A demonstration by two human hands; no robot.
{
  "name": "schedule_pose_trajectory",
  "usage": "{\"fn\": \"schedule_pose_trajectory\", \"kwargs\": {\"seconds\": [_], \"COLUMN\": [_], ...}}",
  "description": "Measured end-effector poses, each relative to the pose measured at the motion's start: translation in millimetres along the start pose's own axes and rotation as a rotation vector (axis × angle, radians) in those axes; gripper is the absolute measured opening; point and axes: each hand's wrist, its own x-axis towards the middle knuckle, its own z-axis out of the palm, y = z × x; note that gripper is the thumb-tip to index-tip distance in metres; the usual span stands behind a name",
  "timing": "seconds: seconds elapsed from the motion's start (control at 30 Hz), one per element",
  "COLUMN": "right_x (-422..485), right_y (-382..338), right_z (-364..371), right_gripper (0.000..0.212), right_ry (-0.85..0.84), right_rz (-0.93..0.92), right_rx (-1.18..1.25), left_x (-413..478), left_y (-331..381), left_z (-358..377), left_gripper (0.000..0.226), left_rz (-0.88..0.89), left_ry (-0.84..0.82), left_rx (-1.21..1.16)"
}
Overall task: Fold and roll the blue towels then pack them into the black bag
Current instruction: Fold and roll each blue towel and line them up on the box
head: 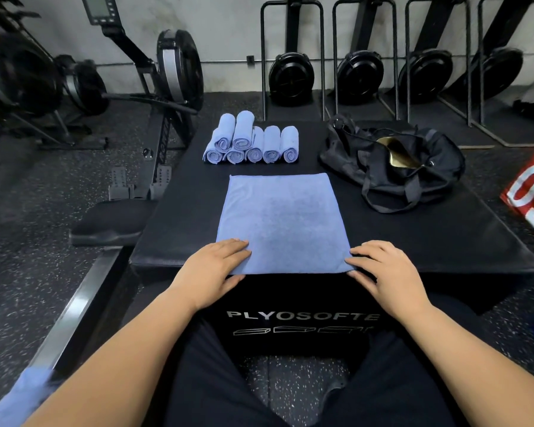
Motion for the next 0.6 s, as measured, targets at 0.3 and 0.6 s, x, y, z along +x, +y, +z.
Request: {"fn": "schedule_pose_trajectory", "kwargs": {"seconds": [0.3, 0.6], "right_x": [-1.5, -3.0], "right_y": [-5.3, -11.7], "right_z": [-3.3, -7.2], "right_gripper": [0.015, 0.027], "right_ry": [0.057, -0.061], "right_rz": [0.059, 0.097], "right_rx": [-0.009, 0.038], "left_x": [-5.5, -14.7], "left_y": [8.7, 11.3], "left_z": [-6.9, -19.0], "left_gripper": [0.056, 0.03], "left_rz": [-0.051, -0.134], "left_ry": [0.033, 0.118], "left_rx": [-0.03, -0.056]}}
